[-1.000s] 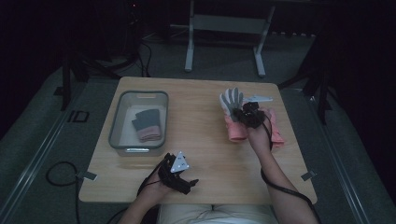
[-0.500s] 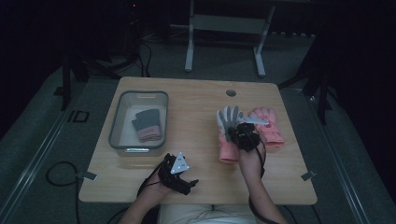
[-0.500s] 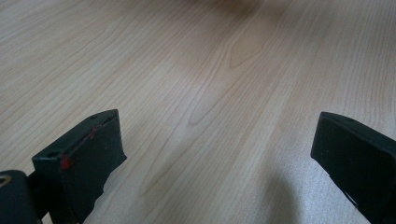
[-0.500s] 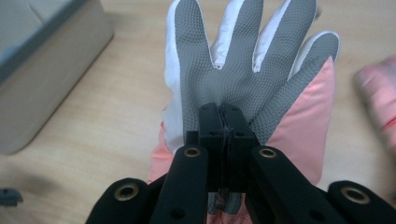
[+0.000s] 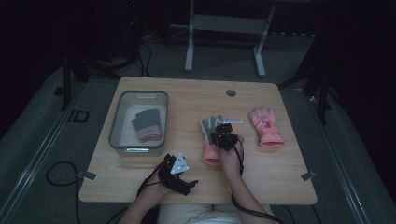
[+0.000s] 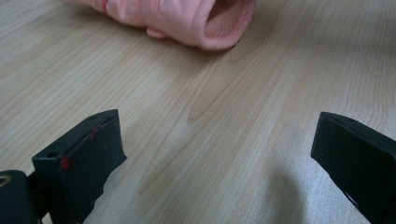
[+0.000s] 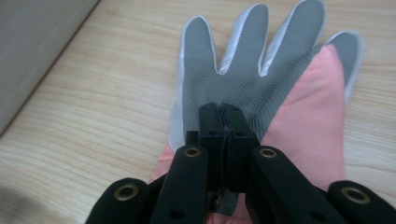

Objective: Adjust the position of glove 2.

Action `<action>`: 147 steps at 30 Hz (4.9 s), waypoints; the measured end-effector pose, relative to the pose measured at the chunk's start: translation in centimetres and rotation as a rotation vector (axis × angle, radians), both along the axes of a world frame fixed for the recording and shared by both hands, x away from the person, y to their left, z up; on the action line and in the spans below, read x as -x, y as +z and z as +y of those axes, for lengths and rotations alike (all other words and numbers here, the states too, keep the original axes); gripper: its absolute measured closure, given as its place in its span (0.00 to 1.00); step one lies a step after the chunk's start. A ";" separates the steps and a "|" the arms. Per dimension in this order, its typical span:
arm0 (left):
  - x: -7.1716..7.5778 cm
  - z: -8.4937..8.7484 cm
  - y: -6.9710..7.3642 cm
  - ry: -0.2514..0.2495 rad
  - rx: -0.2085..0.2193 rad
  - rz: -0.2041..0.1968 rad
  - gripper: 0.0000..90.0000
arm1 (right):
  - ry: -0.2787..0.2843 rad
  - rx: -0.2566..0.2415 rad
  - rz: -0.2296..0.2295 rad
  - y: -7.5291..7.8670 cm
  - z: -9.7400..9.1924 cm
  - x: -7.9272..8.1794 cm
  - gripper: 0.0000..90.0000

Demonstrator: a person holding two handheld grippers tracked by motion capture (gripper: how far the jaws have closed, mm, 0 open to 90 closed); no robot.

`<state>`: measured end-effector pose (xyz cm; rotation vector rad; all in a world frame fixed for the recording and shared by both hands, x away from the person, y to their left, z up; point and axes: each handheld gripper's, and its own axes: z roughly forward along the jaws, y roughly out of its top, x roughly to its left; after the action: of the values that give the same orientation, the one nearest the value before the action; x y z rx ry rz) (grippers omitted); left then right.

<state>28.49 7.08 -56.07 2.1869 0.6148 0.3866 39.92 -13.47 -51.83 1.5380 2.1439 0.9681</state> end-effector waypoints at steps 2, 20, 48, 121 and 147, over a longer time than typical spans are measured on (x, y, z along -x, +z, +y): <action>-0.1 0.1 0.0 0.001 0.010 0.007 0.02 | -0.002 0.001 0.009 -0.6 0.2 -0.2 0.98; -0.1 0.0 -0.2 -0.005 0.000 0.009 0.02 | 0.101 0.027 0.024 -1.2 0.4 -1.1 0.89; -0.1 -0.1 -0.2 -0.007 -0.012 0.009 0.02 | 0.051 0.175 -0.168 5.4 -19.1 -3.9 0.70; -0.3 -0.1 -0.3 -0.006 -0.023 0.021 0.02 | -0.208 0.044 -0.010 0.4 -12.2 0.9 0.95; -0.2 -0.3 -0.4 -0.019 -0.030 0.025 0.02 | -0.064 0.107 -0.079 2.6 -13.4 1.5 0.78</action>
<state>28.71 6.81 -56.52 2.2272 0.6051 0.3608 38.39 -26.89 -49.20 1.4829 2.0454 0.8644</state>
